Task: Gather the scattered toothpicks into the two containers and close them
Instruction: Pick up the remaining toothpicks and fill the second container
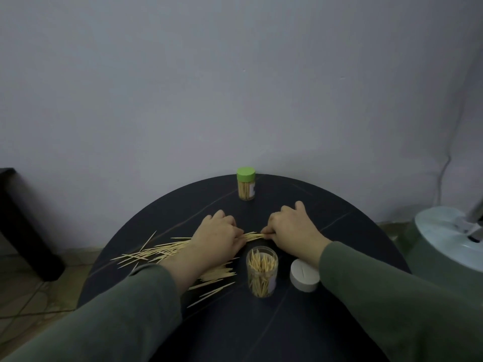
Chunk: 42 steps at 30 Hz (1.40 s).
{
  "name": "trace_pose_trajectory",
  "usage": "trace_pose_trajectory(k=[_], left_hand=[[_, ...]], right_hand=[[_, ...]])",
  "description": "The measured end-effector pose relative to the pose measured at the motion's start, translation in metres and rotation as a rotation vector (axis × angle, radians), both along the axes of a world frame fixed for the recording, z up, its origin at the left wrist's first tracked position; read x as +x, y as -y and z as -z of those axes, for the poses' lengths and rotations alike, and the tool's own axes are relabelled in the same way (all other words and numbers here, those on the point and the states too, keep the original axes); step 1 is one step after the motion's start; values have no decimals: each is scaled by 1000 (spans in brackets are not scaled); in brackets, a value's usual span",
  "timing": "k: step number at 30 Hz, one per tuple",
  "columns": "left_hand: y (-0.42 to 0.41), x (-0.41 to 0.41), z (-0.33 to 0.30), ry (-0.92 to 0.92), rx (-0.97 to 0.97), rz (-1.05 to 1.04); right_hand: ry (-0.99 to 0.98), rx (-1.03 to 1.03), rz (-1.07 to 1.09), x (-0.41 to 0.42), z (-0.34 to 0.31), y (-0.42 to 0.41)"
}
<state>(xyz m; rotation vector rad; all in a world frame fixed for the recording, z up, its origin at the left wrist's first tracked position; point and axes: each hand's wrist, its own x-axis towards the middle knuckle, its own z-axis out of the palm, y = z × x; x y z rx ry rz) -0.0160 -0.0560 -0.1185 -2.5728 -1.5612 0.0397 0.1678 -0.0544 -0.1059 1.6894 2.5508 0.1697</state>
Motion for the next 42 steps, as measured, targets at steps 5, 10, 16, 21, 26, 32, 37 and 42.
trace_pose_trajectory(k=[5, 10, 16, 21, 26, 32, 37, 42], left_hand=[[9, 7, -6, -63, 25, -10], [13, 9, -7, -60, 24, -18], [14, 7, -7, -14, 17, -35], [15, 4, -6, 19, 42, -33], [18, 2, -8, 118, 97, -35], [21, -2, -11, 198, 140, -69], [23, -7, -15, 307, 129, -108], [26, -6, -21, 788, -26, -189]], right_hand=[[98, 25, 3, 0, -4, 7], [126, -6, 20, 5, -8, 11], [92, -55, 23, 10, -7, 14], [-40, -55, 36, 13, -5, 18], [-135, -10, 24, 16, -5, 24], [-252, 30, 28, 20, -7, 30], [-362, 27, 63, 25, -10, 33], [-726, -21, 114, 27, -8, 35]])
